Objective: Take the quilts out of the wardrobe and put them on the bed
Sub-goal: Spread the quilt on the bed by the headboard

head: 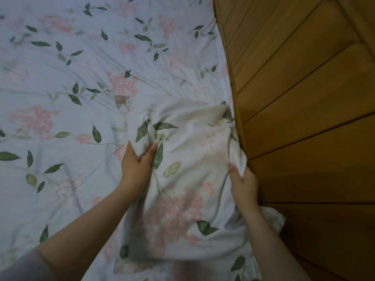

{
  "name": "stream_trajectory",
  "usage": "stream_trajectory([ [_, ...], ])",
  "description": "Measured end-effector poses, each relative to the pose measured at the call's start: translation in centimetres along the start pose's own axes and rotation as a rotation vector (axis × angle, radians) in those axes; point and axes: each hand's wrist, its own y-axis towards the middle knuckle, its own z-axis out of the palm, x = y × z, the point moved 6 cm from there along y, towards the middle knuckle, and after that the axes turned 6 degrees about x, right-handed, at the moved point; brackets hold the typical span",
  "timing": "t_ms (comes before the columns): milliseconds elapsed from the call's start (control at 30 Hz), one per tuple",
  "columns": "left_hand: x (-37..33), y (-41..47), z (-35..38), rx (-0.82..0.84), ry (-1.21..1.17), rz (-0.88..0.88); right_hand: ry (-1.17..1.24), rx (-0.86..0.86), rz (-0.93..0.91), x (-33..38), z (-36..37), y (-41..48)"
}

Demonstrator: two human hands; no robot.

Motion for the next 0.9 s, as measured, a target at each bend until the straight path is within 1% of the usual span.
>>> stream_trajectory([
  [100, -0.4, 2.3, 0.1, 0.008, 0.017, -0.004, -0.063, -0.049, -0.042, 1.1, -0.5, 1.7],
  [133, 0.7, 3.3, 0.3, 0.039, 0.064, -0.045, -0.1, -0.051, -0.027, 0.6, -0.2, 2.5],
  [167, 2.2, 4.2, 0.6, 0.081, 0.126, -0.126, -0.16, -0.054, 0.019, -0.5, 0.2, 3.3],
  [233, 6.3, 4.8, 0.8, 0.175, 0.283, -0.37, -0.287, -0.023, 0.241, -4.2, 0.9, 4.3],
  [267, 8.2, 4.3, 0.8, 0.213, 0.356, -0.452, -0.321, 0.005, 0.356, -6.2, 1.3, 4.2],
  [300, 9.6, 3.6, 0.9, 0.247, 0.399, -0.475, -0.358, 0.031, 0.421, -7.8, 1.5, 3.8],
  [333, 10.5, 2.7, 1.1, 0.276, 0.412, -0.462, -0.416, 0.06, 0.428, -9.0, 1.8, 3.3],
  [400, 12.0, 0.2, 1.5, 0.328, 0.39, -0.418, -0.521, 0.13, 0.354, -10.7, 2.5, 1.5],
  [433, 12.5, -1.0, 1.8, 0.357, 0.395, -0.396, -0.516, 0.163, 0.329, -11.3, 2.8, 0.5],
  [533, 14.0, -4.3, 2.1, 0.427, 0.443, -0.332, -0.451, 0.26, 0.365, -14.2, 3.6, -2.7],
  [600, 15.0, -6.1, 2.4, 0.48, 0.465, -0.296, -0.49, 0.318, 0.419, -16.2, 3.7, -4.6],
  [633, 15.8, -6.9, 2.5, 0.501, 0.484, -0.285, -0.52, 0.327, 0.43, -16.9, 3.6, -5.5],
  [700, 16.9, -7.9, 2.4, 0.492, 0.518, -0.269, -0.567, 0.276, 0.42, -17.4, 3.2, -7.1],
  [767, 18.1, -9.2, 2.5, 0.477, 0.571, -0.272, -0.619, 0.154, 0.294, -16.5, 2.7, -8.8],
  [833, 19.5, -11.0, 3.1, 0.542, 0.64, -0.261, -0.667, 0.068, 0.083, -15.1, 2.8, -10.5],
  [900, 21.2, -13.1, 4.0, 0.635, 0.688, -0.204, -0.695, 0.164, 0.01, -15.1, 3.9, -11.8],
])
